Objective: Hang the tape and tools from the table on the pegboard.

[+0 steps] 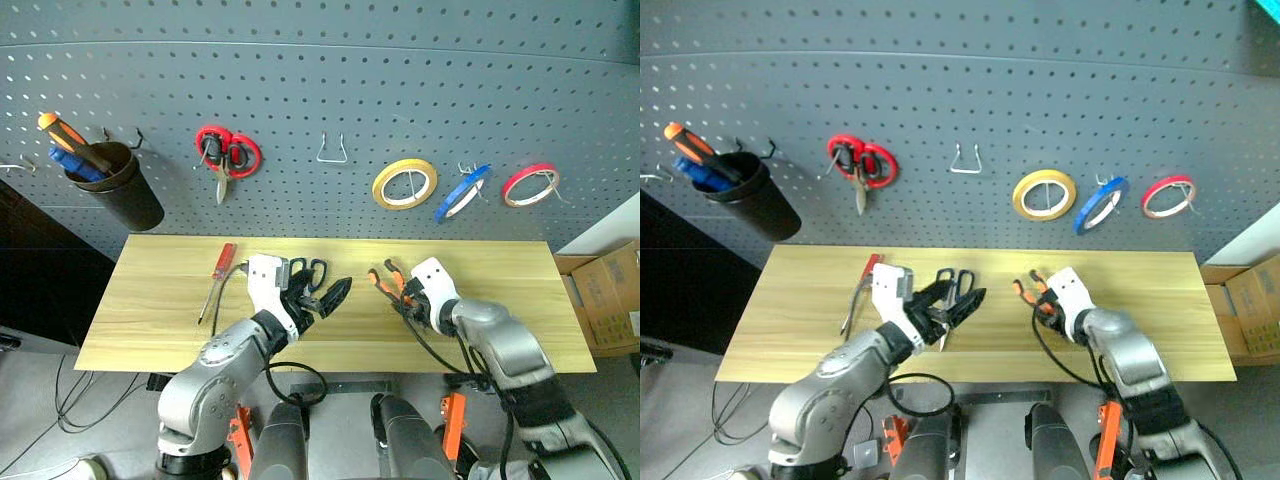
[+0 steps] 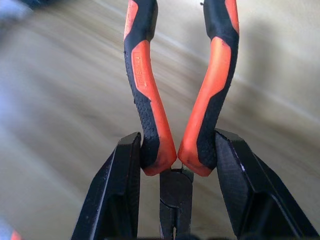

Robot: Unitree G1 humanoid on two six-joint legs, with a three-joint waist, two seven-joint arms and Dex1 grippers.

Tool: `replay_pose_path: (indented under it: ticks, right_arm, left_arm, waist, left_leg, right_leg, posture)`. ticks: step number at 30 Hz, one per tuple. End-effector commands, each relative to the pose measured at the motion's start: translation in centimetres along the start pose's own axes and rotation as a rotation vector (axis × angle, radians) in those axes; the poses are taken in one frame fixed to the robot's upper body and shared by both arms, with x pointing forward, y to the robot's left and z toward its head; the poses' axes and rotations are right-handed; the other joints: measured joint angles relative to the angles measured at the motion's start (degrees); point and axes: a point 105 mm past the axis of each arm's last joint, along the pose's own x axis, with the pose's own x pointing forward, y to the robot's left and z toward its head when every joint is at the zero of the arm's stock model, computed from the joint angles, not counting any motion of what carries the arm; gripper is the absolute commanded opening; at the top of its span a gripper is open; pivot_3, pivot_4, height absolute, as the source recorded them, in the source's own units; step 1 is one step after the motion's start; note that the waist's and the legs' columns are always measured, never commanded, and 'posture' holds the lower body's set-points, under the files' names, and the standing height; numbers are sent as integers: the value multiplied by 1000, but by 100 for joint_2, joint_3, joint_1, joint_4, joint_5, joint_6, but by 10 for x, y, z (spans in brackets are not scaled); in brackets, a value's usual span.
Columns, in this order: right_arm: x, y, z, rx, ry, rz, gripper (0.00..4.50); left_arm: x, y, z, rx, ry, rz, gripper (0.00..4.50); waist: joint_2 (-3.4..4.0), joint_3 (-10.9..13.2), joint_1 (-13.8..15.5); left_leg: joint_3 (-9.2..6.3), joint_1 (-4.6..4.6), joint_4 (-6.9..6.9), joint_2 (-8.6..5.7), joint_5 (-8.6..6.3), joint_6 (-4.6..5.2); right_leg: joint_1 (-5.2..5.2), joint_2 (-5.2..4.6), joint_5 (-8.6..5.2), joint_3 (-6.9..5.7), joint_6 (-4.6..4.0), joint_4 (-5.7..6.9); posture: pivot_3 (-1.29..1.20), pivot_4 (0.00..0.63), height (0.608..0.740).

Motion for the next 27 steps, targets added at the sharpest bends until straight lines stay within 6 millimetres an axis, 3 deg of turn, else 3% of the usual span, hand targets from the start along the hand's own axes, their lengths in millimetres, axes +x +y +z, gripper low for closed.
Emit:
replay_pose_path:
  ticks: [1,10,15,22,27]
  right_arm:
    - [-23,30,47,-46,-234,74,1746]
    - [-31,53,135,-53,-606,93,1746]
    - [-35,46,183,-118,-808,46,1746]
    - [-28,23,226,-192,-969,-118,1746]
    - [-21,3,242,-200,-1045,-235,1746]
  left_arm:
    - [-13,-14,27,83,-117,-7,4500]
    - [-47,-23,47,136,-182,27,4500]
    - [-61,-16,58,126,-229,80,4500]
    - [-49,30,71,228,-252,210,4500]
    - [-31,34,79,241,-287,186,4500]
  waist:
    - [-1,-3,13]
    - [-46,-205,162]
    - [-61,-384,266]
    - [-76,-545,432]
    - [-98,-628,485]
  left_leg:
    - [0,0,1,0,0,-1]
    - [0,6,14,1,11,-17]
    - [1,9,8,2,11,-17]
    - [4,23,11,3,28,-27]
    - [5,24,10,5,39,-29]
  right_leg:
    - [0,-1,0,0,0,0]
    - [8,0,9,-5,-12,-2]
    - [11,0,16,-12,-28,-5]
    - [21,9,34,-14,-54,-2]
    - [22,11,52,-13,-68,-2]
  posture:
    - [163,175,740]
    - [228,116,740]
    - [261,81,740]
    - [269,59,740]
    - [266,45,740]
